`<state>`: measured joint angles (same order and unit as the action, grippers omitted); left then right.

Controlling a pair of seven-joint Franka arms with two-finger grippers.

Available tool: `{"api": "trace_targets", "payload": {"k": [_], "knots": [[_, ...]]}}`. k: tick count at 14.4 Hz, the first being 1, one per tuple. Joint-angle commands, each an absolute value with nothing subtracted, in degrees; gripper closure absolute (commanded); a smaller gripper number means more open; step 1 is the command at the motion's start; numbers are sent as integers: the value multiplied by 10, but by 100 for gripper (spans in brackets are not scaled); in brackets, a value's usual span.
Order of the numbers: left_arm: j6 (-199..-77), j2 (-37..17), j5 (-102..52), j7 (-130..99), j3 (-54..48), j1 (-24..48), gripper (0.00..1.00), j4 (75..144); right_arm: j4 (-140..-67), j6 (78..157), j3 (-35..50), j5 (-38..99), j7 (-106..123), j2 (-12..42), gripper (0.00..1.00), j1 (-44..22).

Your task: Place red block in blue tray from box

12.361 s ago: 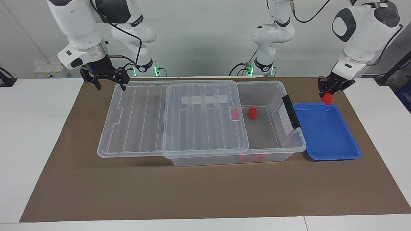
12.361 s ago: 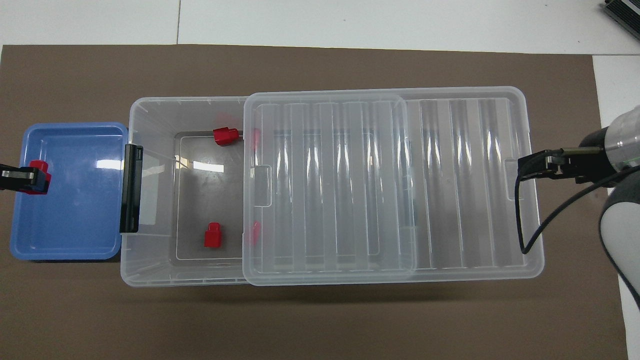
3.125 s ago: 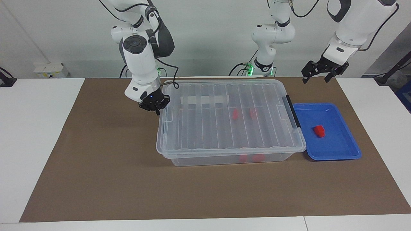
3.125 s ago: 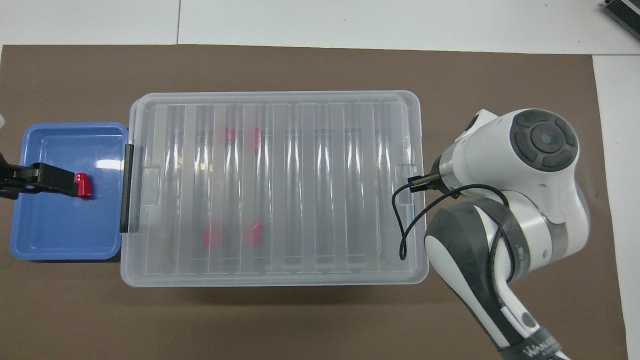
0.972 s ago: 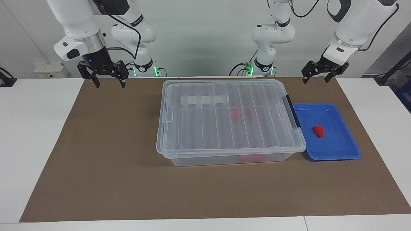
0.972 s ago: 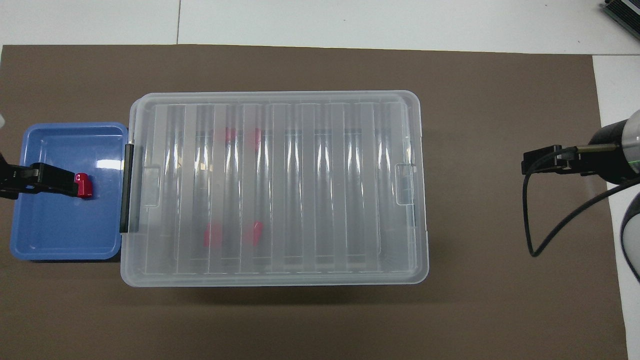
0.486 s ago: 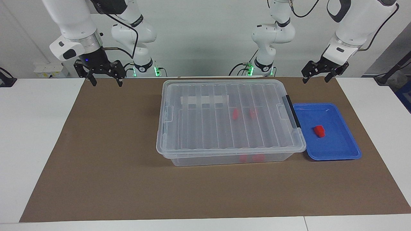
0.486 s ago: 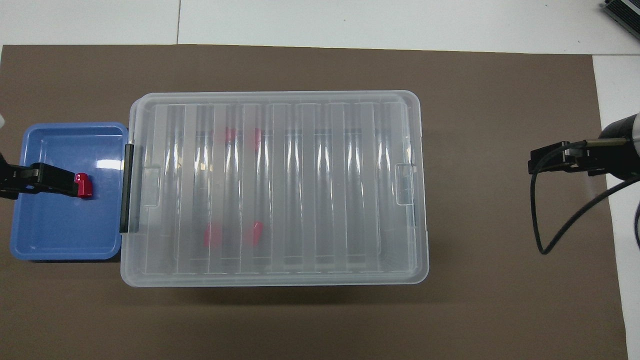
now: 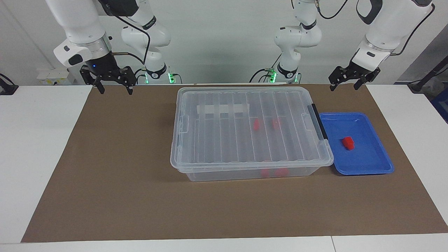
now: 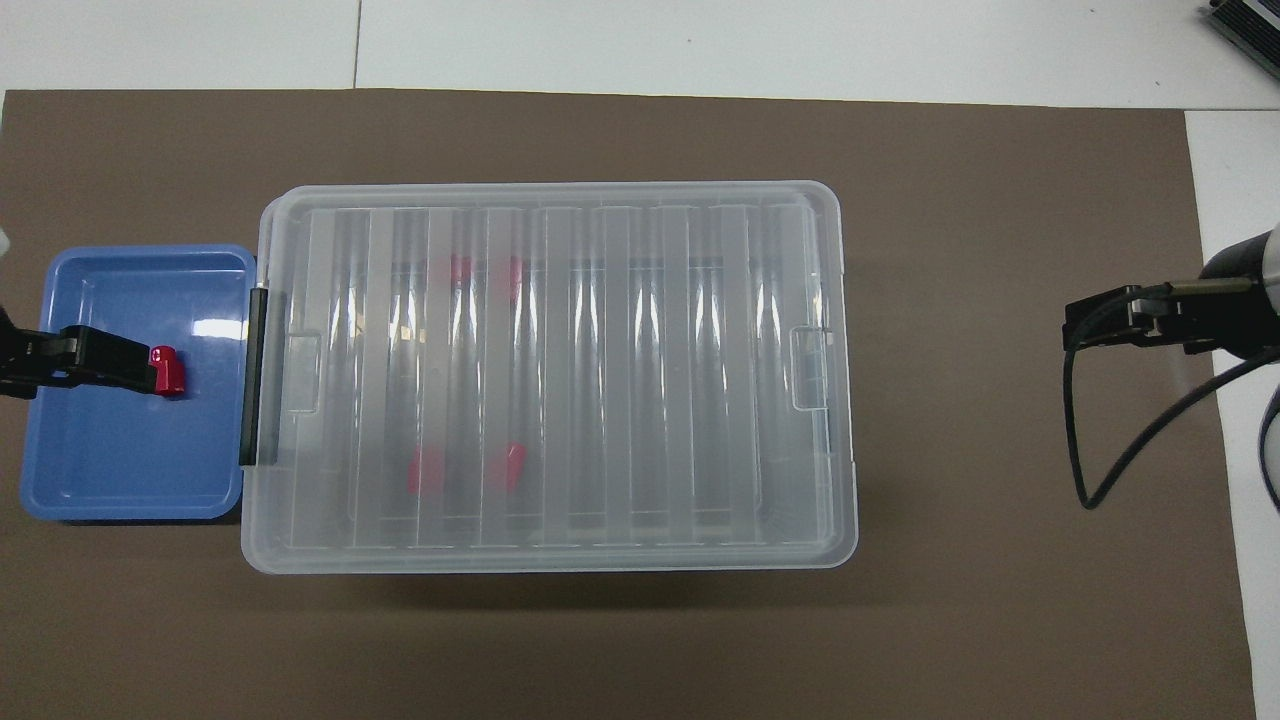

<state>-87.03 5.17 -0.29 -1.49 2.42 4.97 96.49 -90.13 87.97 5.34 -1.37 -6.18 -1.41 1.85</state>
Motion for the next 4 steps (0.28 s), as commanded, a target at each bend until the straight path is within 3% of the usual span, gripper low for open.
{"api": "trace_targets", "payload": {"k": [1,4], "knots": [[-863,57,-11,-20,25,48,0,967,-900,875,58,-4,-73,-11,0,26],[-863,57,-11,-20,25,48,0,967,-900,876,58,-3,-76,-11,0,26]]}}
